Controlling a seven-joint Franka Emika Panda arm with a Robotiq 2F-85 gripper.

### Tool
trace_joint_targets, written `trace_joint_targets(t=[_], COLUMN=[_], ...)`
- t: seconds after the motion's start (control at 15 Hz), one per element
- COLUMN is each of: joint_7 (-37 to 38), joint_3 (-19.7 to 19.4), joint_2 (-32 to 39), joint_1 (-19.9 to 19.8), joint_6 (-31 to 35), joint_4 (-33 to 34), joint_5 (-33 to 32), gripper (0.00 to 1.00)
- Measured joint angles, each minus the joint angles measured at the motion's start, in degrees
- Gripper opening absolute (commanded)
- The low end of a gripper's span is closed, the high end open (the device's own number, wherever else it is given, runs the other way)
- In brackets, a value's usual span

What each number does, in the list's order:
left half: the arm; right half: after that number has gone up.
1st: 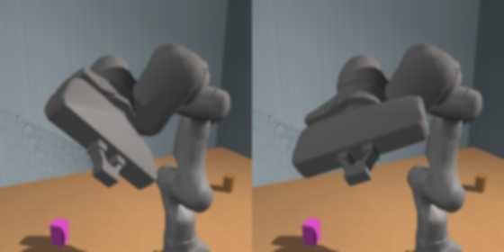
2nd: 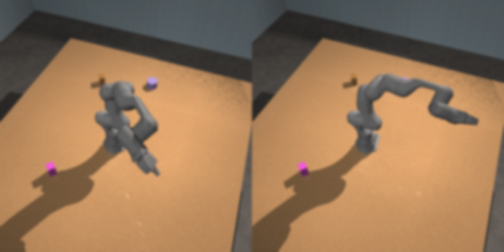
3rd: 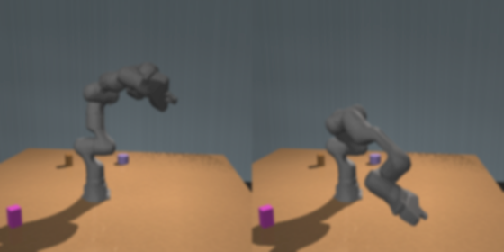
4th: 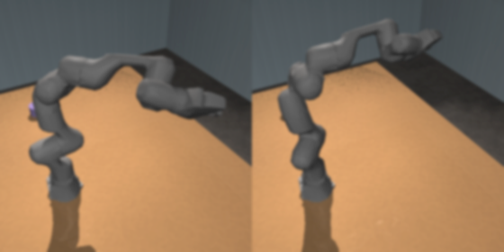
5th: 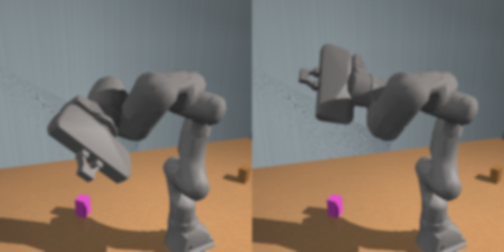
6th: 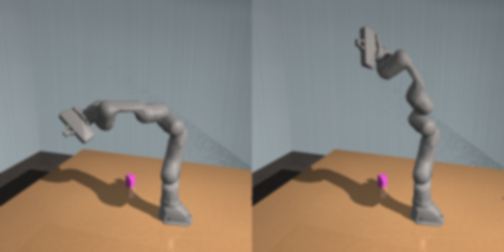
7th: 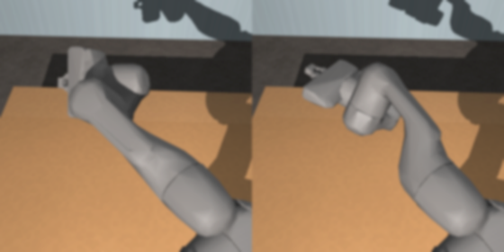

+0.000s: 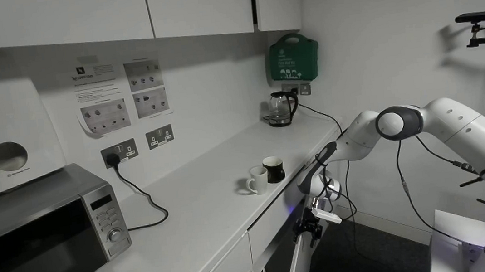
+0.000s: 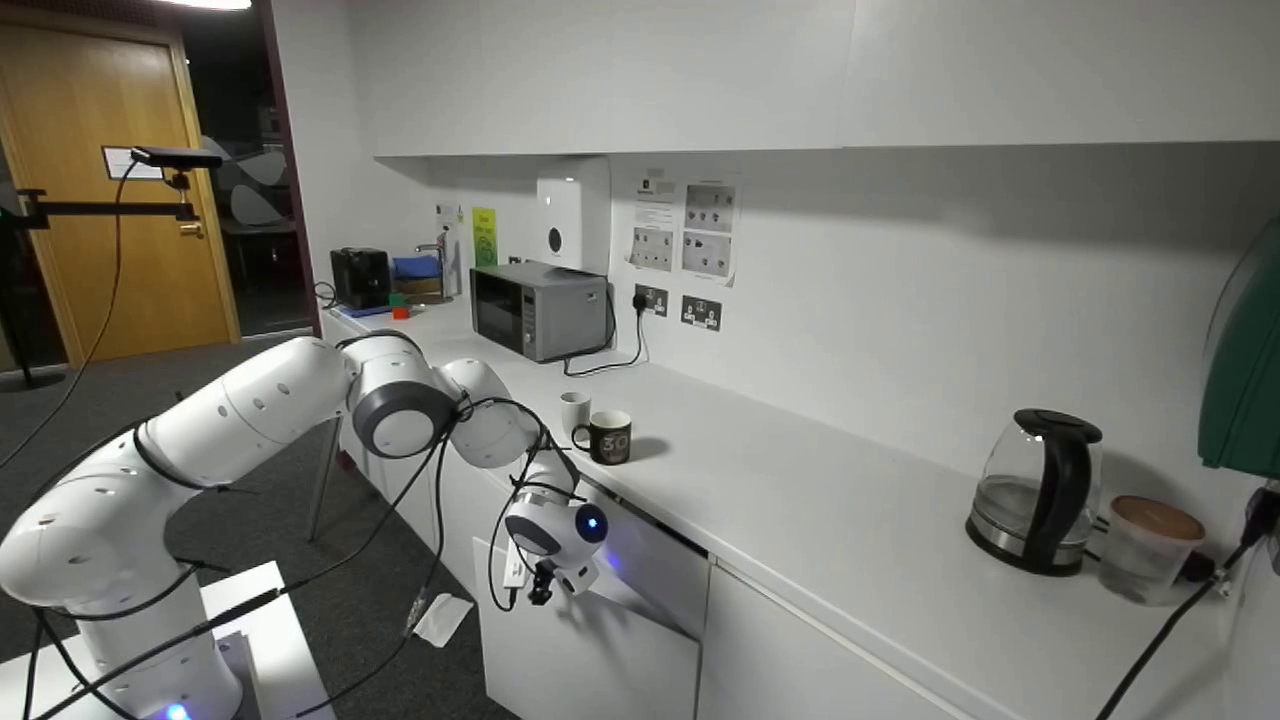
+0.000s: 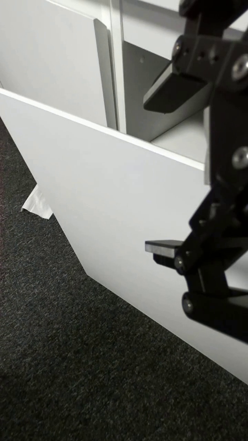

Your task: Remove the white and mug and the black mugs from the drawer, push the drawer closed, close the open bottom cabinet

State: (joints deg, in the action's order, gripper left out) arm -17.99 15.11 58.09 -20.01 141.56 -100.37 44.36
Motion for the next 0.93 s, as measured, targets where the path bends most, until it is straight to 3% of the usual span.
trace_joint_targets(t=[0.6,0.93], joint_7=[-0.5,-7.0], joint_3=[0.5,1.0], joint_2=[1.7,1.1], joint_1=[1.2,0.0], joint_6=[-0.1,0.1], joint_4=[3.4,2.7], joint_5=[0.0,2.6], gripper=[1.00,1.00])
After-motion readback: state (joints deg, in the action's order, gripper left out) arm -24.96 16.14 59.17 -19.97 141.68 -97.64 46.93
